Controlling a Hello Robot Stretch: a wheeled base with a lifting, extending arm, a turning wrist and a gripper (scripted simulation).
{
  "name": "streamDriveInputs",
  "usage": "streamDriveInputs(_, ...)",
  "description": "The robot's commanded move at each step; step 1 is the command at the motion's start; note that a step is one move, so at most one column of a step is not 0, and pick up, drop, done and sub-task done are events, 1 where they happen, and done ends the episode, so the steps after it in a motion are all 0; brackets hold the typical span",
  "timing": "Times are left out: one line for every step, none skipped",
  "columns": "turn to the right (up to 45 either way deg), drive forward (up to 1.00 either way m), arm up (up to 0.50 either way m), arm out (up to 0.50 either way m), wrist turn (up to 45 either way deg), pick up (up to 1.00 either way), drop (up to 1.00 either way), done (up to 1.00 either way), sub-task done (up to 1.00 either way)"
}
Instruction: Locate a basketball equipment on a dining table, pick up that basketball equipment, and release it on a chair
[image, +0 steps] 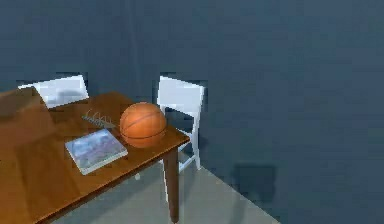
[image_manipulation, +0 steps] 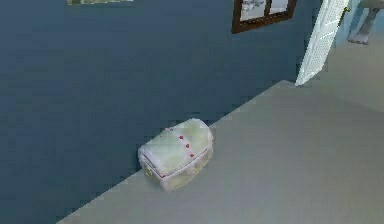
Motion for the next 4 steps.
streamDriveInputs(-45.0,0.00,0.00,0.00,0.0,0.00,0.00,0.00,0.00)
streamDriveInputs(-45.0,0.00,0.00,0.00,0.0,0.00,0.00,0.00,0.00)
streamDriveInputs(-15.0,0.00,0.00,0.00,0.0,0.00,0.00,0.00,0.00)
streamDriveInputs(45.0,0.00,0.00,0.00,0.0,0.00,0.00,0.00,0.00)
